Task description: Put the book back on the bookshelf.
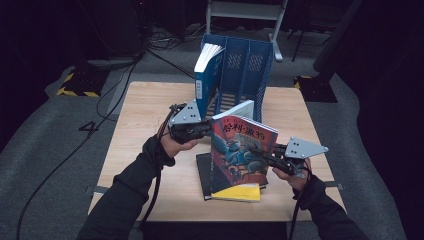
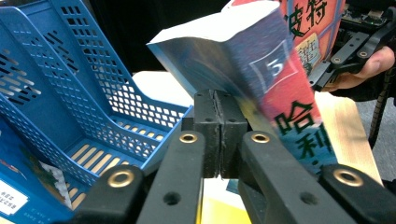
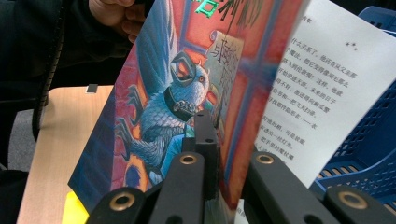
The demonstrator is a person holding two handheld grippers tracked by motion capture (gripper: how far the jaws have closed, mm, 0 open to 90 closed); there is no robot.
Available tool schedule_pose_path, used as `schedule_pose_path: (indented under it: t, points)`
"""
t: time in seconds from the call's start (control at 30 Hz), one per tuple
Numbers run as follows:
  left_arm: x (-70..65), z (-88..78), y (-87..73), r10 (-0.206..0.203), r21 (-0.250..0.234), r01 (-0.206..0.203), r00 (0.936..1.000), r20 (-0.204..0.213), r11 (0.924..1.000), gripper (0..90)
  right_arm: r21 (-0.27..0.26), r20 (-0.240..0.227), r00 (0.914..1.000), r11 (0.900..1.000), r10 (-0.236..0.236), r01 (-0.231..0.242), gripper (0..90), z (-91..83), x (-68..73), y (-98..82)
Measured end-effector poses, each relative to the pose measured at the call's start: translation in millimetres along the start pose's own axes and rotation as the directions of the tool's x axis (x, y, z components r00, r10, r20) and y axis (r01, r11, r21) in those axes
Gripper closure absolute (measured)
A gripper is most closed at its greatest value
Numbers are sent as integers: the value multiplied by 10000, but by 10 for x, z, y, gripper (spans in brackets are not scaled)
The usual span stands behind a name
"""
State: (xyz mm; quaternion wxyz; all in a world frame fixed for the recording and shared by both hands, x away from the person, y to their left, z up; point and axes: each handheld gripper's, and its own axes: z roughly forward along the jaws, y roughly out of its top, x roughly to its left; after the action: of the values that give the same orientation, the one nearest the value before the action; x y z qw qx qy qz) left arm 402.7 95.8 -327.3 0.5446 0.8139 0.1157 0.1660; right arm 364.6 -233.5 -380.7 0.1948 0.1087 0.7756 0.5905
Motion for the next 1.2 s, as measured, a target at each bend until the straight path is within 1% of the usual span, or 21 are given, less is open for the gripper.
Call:
schedule_pose_path:
  t: [0.03, 0.1, 0.17, 0.2, 0.3, 0.33, 0.37, 0.47, 0.53, 0.6, 0.63, 0.7, 0.77, 0.9, 0.93, 1.0, 1.03, 1.07, 1.13, 1.17, 1.2]
  points:
    - [-33, -13, -6, 9, -57, -10, 10000, -41, 10000, 870, -6, 2, 9999, 9999, -110, 110, 876, -21, 18, -7]
    - [-76, -30, -15, -143, -260, 145, 9998, 99, 9996, 864, -31, 104, 9994, 9994, -338, 339, 877, -55, 67, -8]
    - [-88, -32, -9, -102, -305, 106, 9998, 141, 9995, 890, -8, 318, 9975, 9980, -630, 631, 877, -74, 118, -2]
    - [-128, -22, 35, 117, -322, -112, 9998, 142, 9994, 898, -30, 367, 9969, 9976, -690, 691, 878, -79, 143, 2]
    - [-146, -9, 94, 482, -346, -471, 9984, 311, 9983, 900, -112, 405, 9964, 9971, -745, 750, 878, -99, 157, -6]
    - [-146, -9, 94, 482, -346, -471, 9984, 311, 9983, 900, -112, 405, 9964, 9971, -745, 750, 878, -99, 157, -6]
    - [-140, 1, 113, 460, -416, -444, 9983, 370, 9981, 900, -320, 280, 9960, 9958, -844, 852, 878, -114, 177, -21]
    - [-119, 24, 154, 405, -721, -350, 9962, 768, 9968, 900, -391, 105, 9950, 9943, -992, 996, 876, -109, 196, -12]
    - [-160, 20, 179, 620, -766, -550, 9937, 928, 9955, 900, -319, 311, 9920, 9919, -1221, 1230, 874, -98, 228, -2]
    - [-191, 8, 200, 768, -749, -692, 9917, 1033, 9948, 900, -301, 209, 9930, 9927, -1161, 1167, 870, -104, 222, -6]
    - [-204, 0, 212, 863, -716, -794, 9913, 991, 9943, 900, -290, 210, 9929, 9926, -1170, 1176, 871, -107, 228, -4]
    - [-219, -9, 219, 846, -654, -785, 9917, 967, 9948, 900, -180, 333, 9913, 9916, -1271, 1277, 875, -111, 254, 6]
    - [-237, -33, 221, 801, -709, -716, 9889, 1253, 9949, 900, -210, 363, 9906, 9910, -1316, 1325, 876, -121, 279, 5]
    - [-335, -74, 250, 1024, -656, -959, 9894, 1027, 9932, 866, -305, 336, 9896, 9896, -1398, 1408, 877, -163, 333, -2]
    - [-348, -89, 243, 967, -663, -902, 9899, 1036, 9937, 822, -323, 267, 9899, 9896, -1393, 1402, 877, -181, 347, -5]
    - [-378, -115, 212, 960, -562, -908, 9905, 987, 9943, 786, -355, 194, 9888, 9882, -1482, 1488, 878, -213, 376, -10]
    - [-394, -126, 197, 973, -447, -939, 9920, 807, 9946, 754, -374, 175, 9885, 9878, -1504, 1509, 878, -223, 382, -12]
    - [-408, -136, 181, 870, -357, -848, 9940, 661, 9958, 707, -400, 142, 9885, 9877, -1505, 1510, 878, -236, 391, -17]
    - [-427, -176, 132, 721, -253, -712, 9966, 395, 9971, 653, -422, 61, 9882, 9873, -1530, 1532, 878, -260, 401, -23]
    - [-432, -192, 115, 669, -172, -665, 9975, 234, 9976, 591, -443, 31, 9884, 9874, -1521, 1521, 879, -270, 409, -26]
    - [-432, -192, 115, 669, -172, -665, 9975, 234, 9976, 564, -443, 31, 9884, 9874, -1521, 1521, 879, -270, 409, -26]
